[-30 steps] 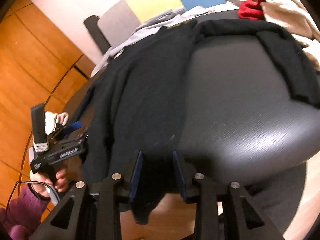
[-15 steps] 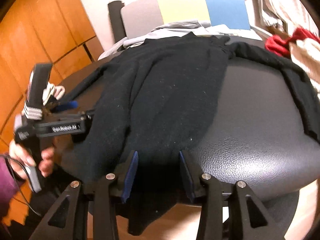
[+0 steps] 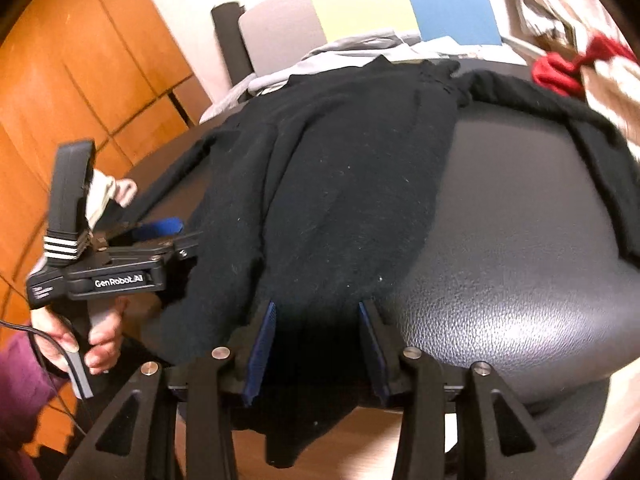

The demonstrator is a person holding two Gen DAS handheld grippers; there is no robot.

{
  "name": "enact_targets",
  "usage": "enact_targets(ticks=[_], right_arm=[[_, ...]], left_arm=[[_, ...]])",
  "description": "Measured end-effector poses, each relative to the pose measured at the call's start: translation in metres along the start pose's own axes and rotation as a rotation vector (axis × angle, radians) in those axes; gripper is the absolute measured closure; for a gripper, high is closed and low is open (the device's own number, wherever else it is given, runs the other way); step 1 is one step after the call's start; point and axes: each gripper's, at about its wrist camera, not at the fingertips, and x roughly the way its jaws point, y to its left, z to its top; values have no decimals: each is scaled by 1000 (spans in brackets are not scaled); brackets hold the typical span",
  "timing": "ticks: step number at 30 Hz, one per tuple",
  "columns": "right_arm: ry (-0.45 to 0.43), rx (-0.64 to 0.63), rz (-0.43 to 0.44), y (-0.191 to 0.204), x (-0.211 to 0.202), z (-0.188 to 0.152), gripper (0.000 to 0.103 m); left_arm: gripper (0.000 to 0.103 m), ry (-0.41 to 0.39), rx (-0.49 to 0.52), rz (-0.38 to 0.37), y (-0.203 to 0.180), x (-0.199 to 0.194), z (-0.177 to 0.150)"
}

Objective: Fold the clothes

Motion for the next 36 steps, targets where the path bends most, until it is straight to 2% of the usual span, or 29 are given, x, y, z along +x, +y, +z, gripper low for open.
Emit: enact_targets(ticks=[1,2,3,6,9,11,14,15,19,24,25,27,29,32,33,34,36], right_arm=[[3,-21,-20,2,1,0,76],[6,-41,-38,4,3,-1,89],[12,-32,-24,2,4,-1,90],[3,113,57,-21,-4,4,92],[-55,239,103,-47,-25,15,92],[-86,269,102,-58,-37,20,92],[-114,316,88,-77,-53,27,92],[-110,328,82,-81,-54,28,92],[-50,369,32,-92,-47,19,92],[12,398,23,-95,-33,3,91],[9,407,33,-96,-33,3,90],[4,424,53,-99,-35,2,79],[-1,441,71,-102,-36,1,78],[-45,474,21,-117,-54,-4,76],[-51,483,15,-121,-58,-5,76],[-56,485,13,-124,-60,-6,76],[-51,439,-8,-115,-53,-3,76]], left_arm=[[65,0,0,-28,-3,-4,-1],[81,0,0,-54,-6,-7,-2],[89,19,-10,-49,-8,-9,0],[90,-17,-5,22,-9,-29,0],[90,-37,-27,31,4,-58,-11],[90,-39,-31,49,12,-73,-21],[90,0,-48,29,24,-91,-48],[90,27,-60,8,26,-94,-60],[89,105,-61,24,25,-90,-93],[89,119,-62,41,23,-90,-109],[88,124,-63,48,25,-89,-110],[84,139,-99,61,36,-86,-110],[83,153,-145,81,51,-88,-111],[75,139,-137,163,70,-101,-113],[61,138,-120,227,77,-105,-115],[51,137,-104,290,85,-109,-117],[51,121,-83,389,93,-113,-116]])
